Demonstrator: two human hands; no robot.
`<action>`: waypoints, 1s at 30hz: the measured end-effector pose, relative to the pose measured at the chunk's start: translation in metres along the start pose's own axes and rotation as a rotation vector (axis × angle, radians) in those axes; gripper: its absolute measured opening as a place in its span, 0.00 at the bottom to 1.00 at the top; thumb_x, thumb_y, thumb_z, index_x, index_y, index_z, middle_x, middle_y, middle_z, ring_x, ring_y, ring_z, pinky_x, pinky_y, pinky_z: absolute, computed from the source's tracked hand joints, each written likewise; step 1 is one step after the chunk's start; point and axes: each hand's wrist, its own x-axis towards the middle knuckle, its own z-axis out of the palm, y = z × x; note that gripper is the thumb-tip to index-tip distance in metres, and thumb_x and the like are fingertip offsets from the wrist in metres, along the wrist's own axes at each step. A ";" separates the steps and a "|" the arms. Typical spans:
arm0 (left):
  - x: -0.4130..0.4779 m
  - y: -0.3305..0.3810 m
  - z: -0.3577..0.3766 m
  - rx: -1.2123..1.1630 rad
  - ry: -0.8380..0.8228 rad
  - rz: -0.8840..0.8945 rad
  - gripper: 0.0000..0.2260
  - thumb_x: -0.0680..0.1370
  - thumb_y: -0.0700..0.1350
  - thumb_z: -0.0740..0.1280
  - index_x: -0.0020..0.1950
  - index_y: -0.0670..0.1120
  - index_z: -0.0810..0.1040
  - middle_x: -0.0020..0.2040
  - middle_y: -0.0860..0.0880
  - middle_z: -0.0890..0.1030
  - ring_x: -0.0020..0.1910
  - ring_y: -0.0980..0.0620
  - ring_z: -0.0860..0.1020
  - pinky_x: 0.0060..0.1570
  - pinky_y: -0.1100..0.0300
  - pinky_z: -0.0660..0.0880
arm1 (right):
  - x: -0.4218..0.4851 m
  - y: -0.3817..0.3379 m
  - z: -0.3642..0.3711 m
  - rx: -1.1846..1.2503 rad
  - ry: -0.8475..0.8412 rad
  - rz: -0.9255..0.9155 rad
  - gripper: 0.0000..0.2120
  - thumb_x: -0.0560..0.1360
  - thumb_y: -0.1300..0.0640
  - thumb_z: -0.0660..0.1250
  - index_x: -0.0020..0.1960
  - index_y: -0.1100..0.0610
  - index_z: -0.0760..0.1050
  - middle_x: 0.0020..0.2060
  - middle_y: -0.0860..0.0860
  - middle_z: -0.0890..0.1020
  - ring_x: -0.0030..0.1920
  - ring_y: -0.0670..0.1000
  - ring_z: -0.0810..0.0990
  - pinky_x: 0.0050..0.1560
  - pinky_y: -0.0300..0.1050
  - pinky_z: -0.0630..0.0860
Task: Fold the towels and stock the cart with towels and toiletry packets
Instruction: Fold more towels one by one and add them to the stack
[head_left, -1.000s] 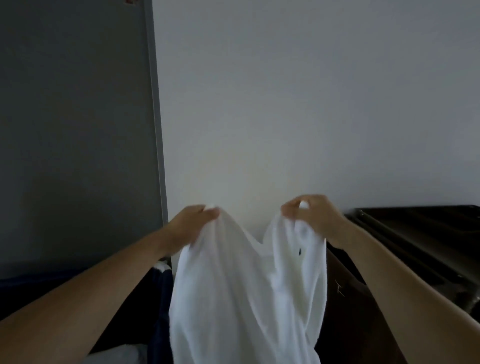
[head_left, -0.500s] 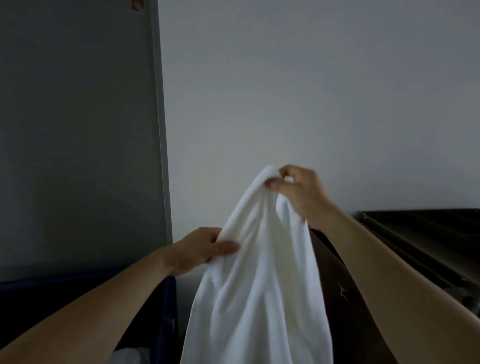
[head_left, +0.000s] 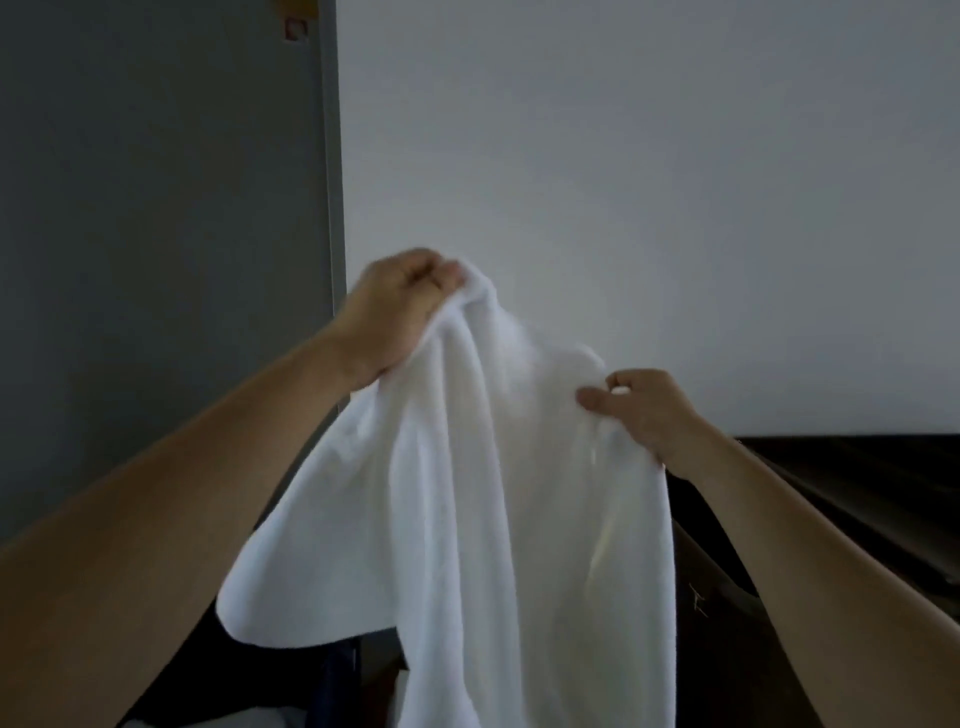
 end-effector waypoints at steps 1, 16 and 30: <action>-0.004 -0.005 0.012 0.087 -0.123 0.016 0.14 0.81 0.51 0.66 0.44 0.40 0.79 0.37 0.47 0.77 0.36 0.56 0.72 0.38 0.63 0.71 | -0.003 0.003 0.003 -0.023 -0.071 -0.006 0.12 0.69 0.52 0.79 0.50 0.55 0.82 0.46 0.55 0.83 0.43 0.51 0.82 0.44 0.45 0.79; -0.098 -0.102 0.050 0.052 -0.750 -0.412 0.10 0.75 0.53 0.74 0.53 0.49 0.83 0.48 0.53 0.85 0.47 0.56 0.84 0.48 0.62 0.80 | -0.016 0.002 0.019 0.044 -0.127 -0.129 0.12 0.71 0.52 0.76 0.33 0.54 0.78 0.31 0.53 0.77 0.34 0.52 0.76 0.38 0.48 0.71; -0.124 -0.132 -0.020 -0.230 -0.462 -0.781 0.21 0.75 0.48 0.72 0.58 0.31 0.80 0.57 0.32 0.81 0.60 0.29 0.76 0.67 0.34 0.68 | 0.014 0.081 -0.013 0.211 0.129 0.192 0.14 0.73 0.52 0.75 0.39 0.60 0.75 0.35 0.59 0.77 0.35 0.56 0.77 0.39 0.52 0.74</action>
